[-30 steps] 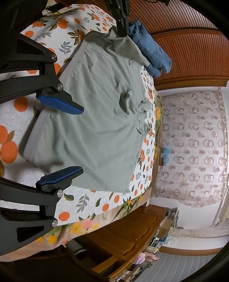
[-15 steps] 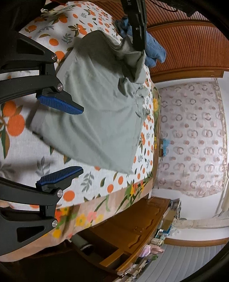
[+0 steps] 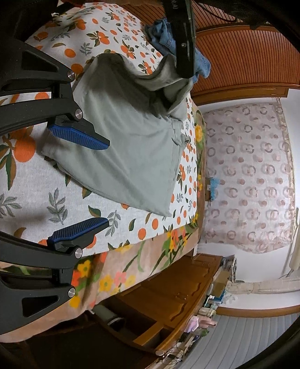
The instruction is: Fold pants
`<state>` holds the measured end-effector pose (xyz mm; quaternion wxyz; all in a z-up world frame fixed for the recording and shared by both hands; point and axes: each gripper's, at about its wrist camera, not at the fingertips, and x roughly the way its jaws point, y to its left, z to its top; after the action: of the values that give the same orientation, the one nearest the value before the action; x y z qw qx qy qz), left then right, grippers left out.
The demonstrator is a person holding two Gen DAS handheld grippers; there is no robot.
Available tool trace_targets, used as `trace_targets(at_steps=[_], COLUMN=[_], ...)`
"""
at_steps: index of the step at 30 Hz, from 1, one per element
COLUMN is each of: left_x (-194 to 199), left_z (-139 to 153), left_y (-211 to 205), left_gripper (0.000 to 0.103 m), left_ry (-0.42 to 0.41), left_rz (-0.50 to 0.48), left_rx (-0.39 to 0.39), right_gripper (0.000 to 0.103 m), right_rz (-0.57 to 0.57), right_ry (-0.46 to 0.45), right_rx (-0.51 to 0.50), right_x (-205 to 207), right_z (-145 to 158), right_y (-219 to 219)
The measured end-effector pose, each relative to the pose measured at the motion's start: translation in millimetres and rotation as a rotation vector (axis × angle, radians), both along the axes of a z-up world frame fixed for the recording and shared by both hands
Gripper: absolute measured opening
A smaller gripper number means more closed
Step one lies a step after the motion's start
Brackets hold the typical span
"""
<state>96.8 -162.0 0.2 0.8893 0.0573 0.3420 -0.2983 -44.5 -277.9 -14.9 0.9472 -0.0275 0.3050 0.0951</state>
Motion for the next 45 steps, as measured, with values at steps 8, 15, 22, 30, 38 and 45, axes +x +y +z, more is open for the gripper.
trace_targets(at_steps=[8,15,22,30,38,45], left_x=[2.4,7.0,4.9,3.1,2.0,-0.1], left_z=[-10.7,-34.3,-56.6,-68.2,-74.7,-71.7], left_y=[20.0,45.8,65.0,74.6,76.0,74.9], left_gripper=[0.056,0.073,0.073,0.073,0.073,0.073], left_ry=[-0.031,-0.013,0.021,0.045,0.058,0.044], left_rz=[0.072,0.14,0.18,0.202,0.207,0.198], left_rx=[0.031,0.047,0.063,0.063,0.069,0.061], right_gripper=[0.063,0.05,0.036,0.025,0.008,0.007], right_rz=[0.025,0.084,0.119,0.148,0.178,0.185], right_ry=[-0.002,0.011,0.041,0.098,0.041,-0.076], right_rx=[0.013,0.041,0.054,0.065,0.094,0.107], right_x=[6.1,15.0,41.3,62.0,50.3,13.4], right_z=[0.3,-6.7,-13.2,-24.2,-10.9,25.5], right_y=[1.1,13.6,20.1,25.1,29.1,19.5])
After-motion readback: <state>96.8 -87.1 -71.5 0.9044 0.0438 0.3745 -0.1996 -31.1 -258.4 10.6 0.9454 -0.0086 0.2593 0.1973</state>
